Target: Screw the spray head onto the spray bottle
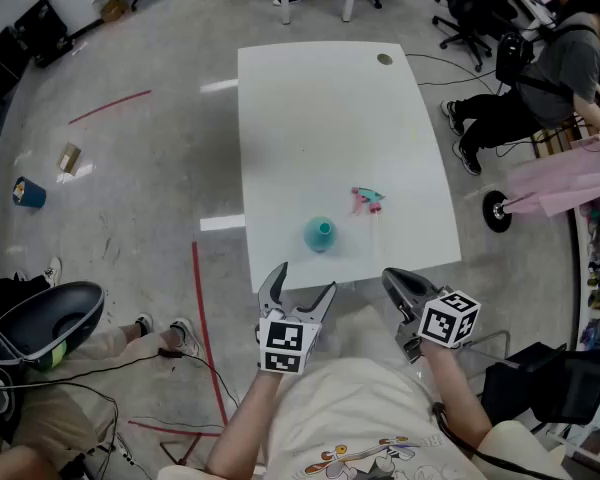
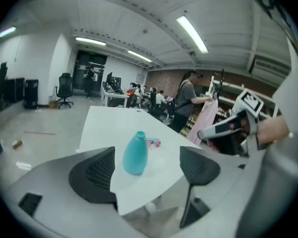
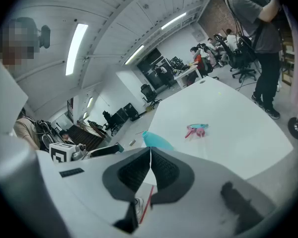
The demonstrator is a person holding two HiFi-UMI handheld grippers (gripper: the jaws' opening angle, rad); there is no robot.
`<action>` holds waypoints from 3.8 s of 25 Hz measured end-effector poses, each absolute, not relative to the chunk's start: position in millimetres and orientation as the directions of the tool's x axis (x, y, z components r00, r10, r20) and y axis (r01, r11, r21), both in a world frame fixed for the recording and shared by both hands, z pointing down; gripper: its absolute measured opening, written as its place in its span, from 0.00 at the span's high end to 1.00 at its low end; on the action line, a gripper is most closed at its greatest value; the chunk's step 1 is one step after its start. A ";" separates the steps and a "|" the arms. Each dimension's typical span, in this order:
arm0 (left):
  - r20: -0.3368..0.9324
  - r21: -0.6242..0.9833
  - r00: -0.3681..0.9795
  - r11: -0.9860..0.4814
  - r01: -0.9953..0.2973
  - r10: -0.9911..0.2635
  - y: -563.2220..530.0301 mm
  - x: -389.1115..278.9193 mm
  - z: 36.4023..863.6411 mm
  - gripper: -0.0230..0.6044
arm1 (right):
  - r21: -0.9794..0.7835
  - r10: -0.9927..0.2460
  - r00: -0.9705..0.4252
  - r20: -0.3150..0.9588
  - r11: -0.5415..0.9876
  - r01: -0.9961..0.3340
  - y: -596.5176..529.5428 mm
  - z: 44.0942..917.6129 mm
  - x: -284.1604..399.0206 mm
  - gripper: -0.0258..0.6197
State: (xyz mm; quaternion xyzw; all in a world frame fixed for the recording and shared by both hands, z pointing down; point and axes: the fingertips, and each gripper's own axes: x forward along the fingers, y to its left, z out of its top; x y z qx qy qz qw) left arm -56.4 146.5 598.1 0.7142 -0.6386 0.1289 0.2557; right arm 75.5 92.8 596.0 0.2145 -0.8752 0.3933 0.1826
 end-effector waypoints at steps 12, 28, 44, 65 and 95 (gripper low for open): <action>0.668 -0.026 0.094 -0.149 -0.988 -0.738 35.1 -48.3 708.2 0.23 | -0.611 -0.146 -0.855 0.498 0.641 -0.465 25.3 592.4 97.8 0.95; 0.597 -0.002 0.089 -0.112 -0.994 -0.798 12.5 -22.0 608.1 0.40 | -0.626 0.061 -0.671 0.739 0.430 -0.650 -93.8 722.9 84.8 0.74; 0.565 -0.008 0.211 -0.261 -0.965 -0.798 22.0 -36.5 549.7 0.40 | -0.489 0.322 -0.385 0.865 0.370 -0.790 -80.8 775.3 57.3 0.75; 0.806 0.097 0.299 -0.385 -0.918 -0.511 -10.5 -20.4 532.5 0.40 | -0.240 -0.122 -0.982 0.147 0.958 -0.155 -66.1 313.5 -43.0 0.76; 0.652 0.038 0.525 -0.668 -0.743 -0.548 -0.4 16.3 357.3 0.40 | -0.138 0.433 -0.896 -0.093 0.886 0.443 -1.0 275.4 -9.0 0.76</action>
